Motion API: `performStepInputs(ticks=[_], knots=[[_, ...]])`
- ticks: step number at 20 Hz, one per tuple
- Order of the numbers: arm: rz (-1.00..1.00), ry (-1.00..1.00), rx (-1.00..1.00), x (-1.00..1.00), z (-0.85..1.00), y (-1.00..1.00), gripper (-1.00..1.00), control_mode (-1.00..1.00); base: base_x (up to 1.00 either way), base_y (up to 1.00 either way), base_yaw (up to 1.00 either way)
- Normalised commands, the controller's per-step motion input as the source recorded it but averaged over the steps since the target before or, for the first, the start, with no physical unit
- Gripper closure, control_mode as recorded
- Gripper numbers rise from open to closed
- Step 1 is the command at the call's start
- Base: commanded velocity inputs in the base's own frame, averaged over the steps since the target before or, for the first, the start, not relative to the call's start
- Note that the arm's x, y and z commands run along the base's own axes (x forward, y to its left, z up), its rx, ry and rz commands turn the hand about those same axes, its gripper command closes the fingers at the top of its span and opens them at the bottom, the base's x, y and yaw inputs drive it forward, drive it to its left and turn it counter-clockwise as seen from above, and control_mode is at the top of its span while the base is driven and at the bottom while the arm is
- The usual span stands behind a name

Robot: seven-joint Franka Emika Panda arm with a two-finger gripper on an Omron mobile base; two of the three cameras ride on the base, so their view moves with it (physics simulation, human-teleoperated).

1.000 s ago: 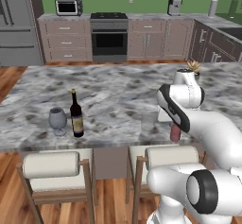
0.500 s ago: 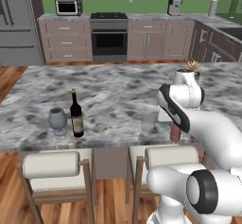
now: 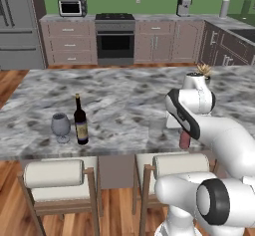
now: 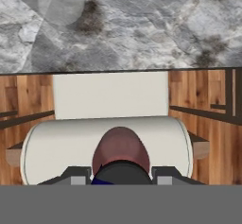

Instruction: There is a wine glass and glass cup on the dining counter. Place the wine bottle next to the wine glass and the juice bottle next to the glass cup.

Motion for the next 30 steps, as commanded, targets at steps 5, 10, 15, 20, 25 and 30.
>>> performStepInputs(ticks=[5, 10, 15, 20, 25, 30], knots=[[0.02, 0.04, 0.12, 0.25, 0.06, -0.19, 1.00, -1.00, 0.00, 0.00, 0.00], [0.02, 0.02, 0.11, 0.26, 0.13, -0.19, 1.00, -1.00, 0.00, 0.00, 0.00], [0.01, 0.00, 0.02, 0.35, 0.03, -0.05, 1.00, -1.00, 0.00, 0.00, 0.00], [0.00, -0.08, -0.07, 0.25, 0.00, 0.00, 1.00, -1.00, 0.00, 0.00, 0.00], [0.00, -0.17, -0.10, 0.04, -0.05, 0.02, 1.00, -1.00, 0.00, 0.00, 0.00], [0.00, -0.14, -0.10, 0.01, -0.06, 0.00, 1.00, -1.00, 0.00, 0.00, 0.00]])
